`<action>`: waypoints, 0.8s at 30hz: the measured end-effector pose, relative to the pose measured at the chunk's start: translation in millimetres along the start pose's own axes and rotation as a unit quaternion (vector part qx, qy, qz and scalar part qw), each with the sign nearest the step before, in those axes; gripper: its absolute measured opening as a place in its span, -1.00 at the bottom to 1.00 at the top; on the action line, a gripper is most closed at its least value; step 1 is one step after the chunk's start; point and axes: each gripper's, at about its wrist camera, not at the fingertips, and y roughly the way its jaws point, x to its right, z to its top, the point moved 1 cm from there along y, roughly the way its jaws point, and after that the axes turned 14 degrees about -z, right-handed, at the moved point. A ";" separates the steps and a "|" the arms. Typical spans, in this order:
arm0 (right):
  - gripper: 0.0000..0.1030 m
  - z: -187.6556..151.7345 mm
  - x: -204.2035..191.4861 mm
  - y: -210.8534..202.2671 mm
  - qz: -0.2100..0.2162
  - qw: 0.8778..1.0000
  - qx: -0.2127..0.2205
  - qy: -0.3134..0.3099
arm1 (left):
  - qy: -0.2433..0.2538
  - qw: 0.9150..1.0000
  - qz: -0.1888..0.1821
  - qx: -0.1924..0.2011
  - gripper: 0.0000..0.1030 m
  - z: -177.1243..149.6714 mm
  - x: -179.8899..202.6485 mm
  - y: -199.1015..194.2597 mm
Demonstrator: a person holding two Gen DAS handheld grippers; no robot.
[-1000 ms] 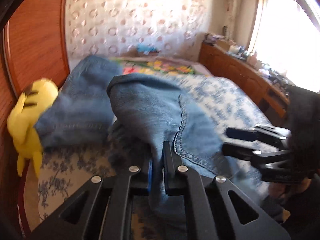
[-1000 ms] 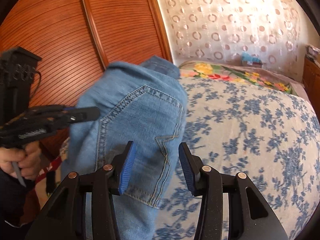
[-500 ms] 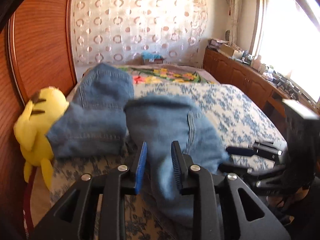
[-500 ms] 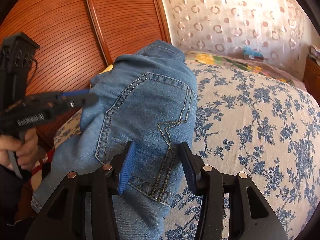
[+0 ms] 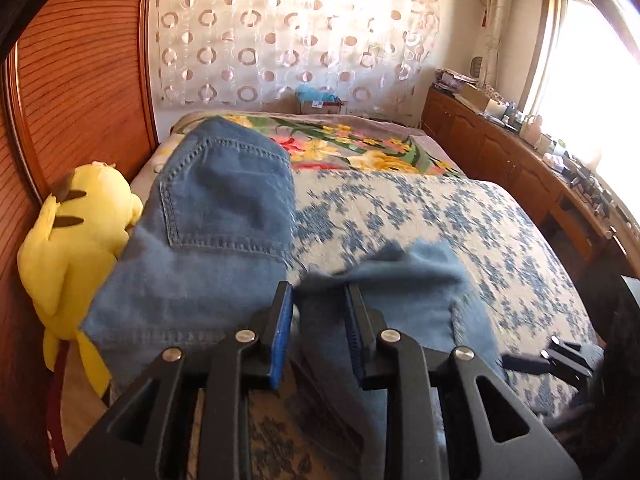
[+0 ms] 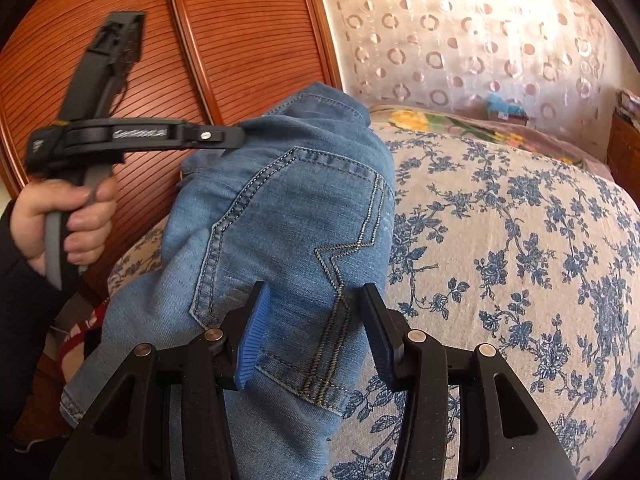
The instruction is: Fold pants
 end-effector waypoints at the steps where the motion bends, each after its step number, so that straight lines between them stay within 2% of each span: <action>1: -0.07 -0.4 0.0 0.4 0.000 1.000 0.000 0.000 | 0.005 1.000 0.007 0.003 -0.54 3.0 -1.3 2.0; 4: -0.07 -2.2 0.3 0.9 0.000 1.000 0.001 0.002 | 0.019 0.999 0.047 0.001 -0.62 13.2 -8.0 11.5; 7: -0.07 -4.1 0.5 0.9 -0.001 1.000 0.003 0.001 | 0.020 0.998 0.058 -0.008 -0.62 18.7 -15.8 18.4; 11: -0.07 -5.6 2.0 0.9 0.003 1.000 0.004 0.007 | 0.014 0.999 0.042 0.002 -0.60 15.1 -16.2 5.0; 15: -0.07 -5.9 3.5 -0.1 0.004 1.000 0.005 0.010 | 0.002 0.999 0.023 0.022 -0.21 8.4 -18.7 -14.4; 20: -0.05 -6.9 5.2 1.2 0.004 1.000 0.010 0.012 | -0.013 0.999 -0.014 0.031 -0.21 -4.4 -14.6 -27.4; 24: -0.03 -7.6 4.4 1.1 0.000 1.000 0.013 0.010 | -0.006 0.999 -0.032 0.023 -0.21 -12.0 -3.2 -20.4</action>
